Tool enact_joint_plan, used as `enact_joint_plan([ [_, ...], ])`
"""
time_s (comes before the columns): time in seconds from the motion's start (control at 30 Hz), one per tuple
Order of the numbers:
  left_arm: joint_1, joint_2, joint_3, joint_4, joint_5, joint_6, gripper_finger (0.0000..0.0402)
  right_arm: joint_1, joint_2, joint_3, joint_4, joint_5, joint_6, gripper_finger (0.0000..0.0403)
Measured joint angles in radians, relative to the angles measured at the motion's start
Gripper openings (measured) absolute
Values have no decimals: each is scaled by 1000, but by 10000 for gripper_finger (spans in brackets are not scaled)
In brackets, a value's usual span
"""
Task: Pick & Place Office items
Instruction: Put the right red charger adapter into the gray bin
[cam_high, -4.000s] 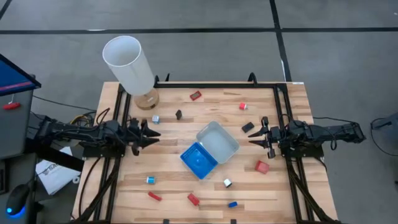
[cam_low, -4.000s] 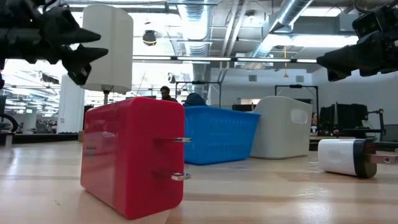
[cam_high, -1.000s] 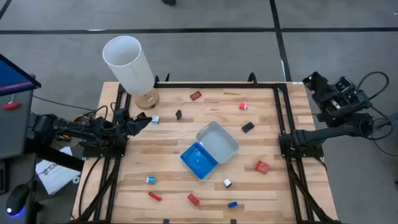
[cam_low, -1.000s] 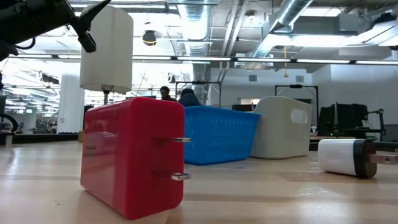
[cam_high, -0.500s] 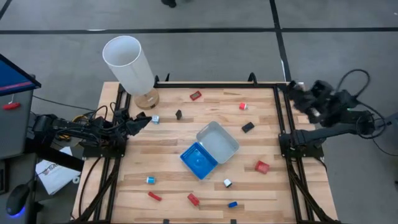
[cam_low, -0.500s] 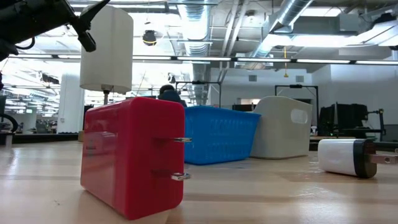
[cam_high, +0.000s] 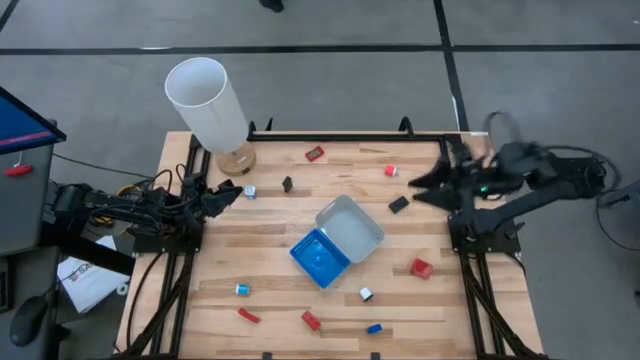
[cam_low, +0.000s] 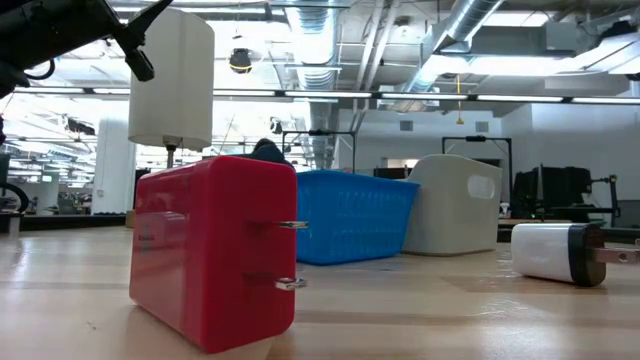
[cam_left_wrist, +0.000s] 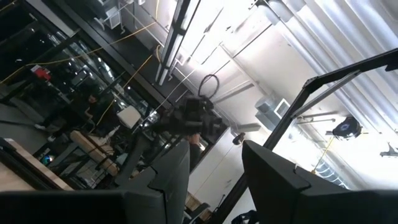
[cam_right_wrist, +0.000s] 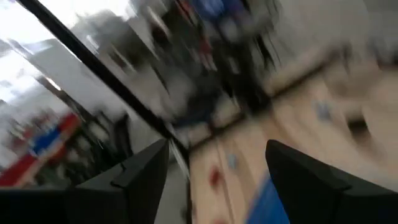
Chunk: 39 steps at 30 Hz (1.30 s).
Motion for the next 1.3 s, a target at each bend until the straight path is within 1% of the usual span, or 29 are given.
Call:
enact_joint_plan([
  [0.13, 0, 0, 0, 6, 0, 27, 145, 99, 99, 35, -197, -27, 156, 261],
  [0.2, 0, 0, 0, 20, 0, 47, 145, 151, 131, 37, -271, -57, 245, 261],
  [0.3, 0, 0, 0, 43, 0, 72, 145, 241, 194, 37, -364, -62, 378, 261],
  [0.5, 0, 0, 0, 70, 3, 80, 145, 408, 322, 37, -413, -62, 519, 260],
  [0.67, 0, 0, 0, 72, 27, 80, 152, 481, 447, 37, -435, -63, 545, 263],
  [0.83, 0, 0, 0, 75, 36, 78, 167, 494, 589, 37, -543, -63, 518, 288],
  [1.03, 0, 0, 0, 89, 72, 71, 184, 488, 749, 31, -647, -54, 470, 350],
  [1.2, 0, 0, 0, 92, 88, 60, 187, 447, 878, 15, -715, -52, 408, 392],
  [1.3, 0, 0, 0, 102, 91, 37, 187, 394, 950, 15, -766, -98, 392, 397],
])
